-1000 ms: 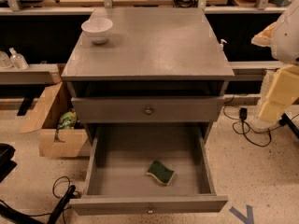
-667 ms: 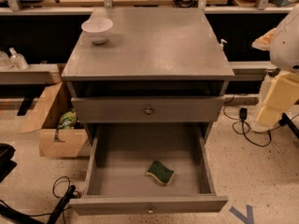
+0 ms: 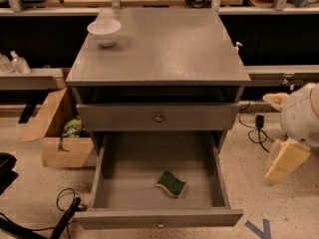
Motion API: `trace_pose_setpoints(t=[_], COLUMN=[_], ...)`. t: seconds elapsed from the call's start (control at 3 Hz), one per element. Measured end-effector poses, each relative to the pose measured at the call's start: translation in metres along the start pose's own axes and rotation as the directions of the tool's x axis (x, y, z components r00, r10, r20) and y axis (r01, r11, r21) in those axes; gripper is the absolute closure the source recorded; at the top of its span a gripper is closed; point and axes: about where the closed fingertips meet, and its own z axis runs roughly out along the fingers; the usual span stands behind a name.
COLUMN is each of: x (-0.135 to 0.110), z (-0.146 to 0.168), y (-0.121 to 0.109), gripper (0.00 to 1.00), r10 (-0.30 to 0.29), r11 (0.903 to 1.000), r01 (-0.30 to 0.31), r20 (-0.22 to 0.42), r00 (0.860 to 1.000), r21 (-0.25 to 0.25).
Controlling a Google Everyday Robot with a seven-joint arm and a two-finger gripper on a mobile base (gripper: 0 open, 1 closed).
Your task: Pick sponge from middle drawer and place on counter
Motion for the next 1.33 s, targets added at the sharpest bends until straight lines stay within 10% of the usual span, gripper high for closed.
trace_pose_setpoints(t=[0.67, 1.33], x=[0.035, 0.045], z=[0.078, 0.096], y=[-0.003, -0.021], gripper=[0.00, 0.00], r10=[-0.039, -0.033], r11=[0.9916, 0.9860], r01=[0.020, 0.007], r20=[0.147, 0.153], r00=[0.988, 0.988], r21=[0.128, 0.167])
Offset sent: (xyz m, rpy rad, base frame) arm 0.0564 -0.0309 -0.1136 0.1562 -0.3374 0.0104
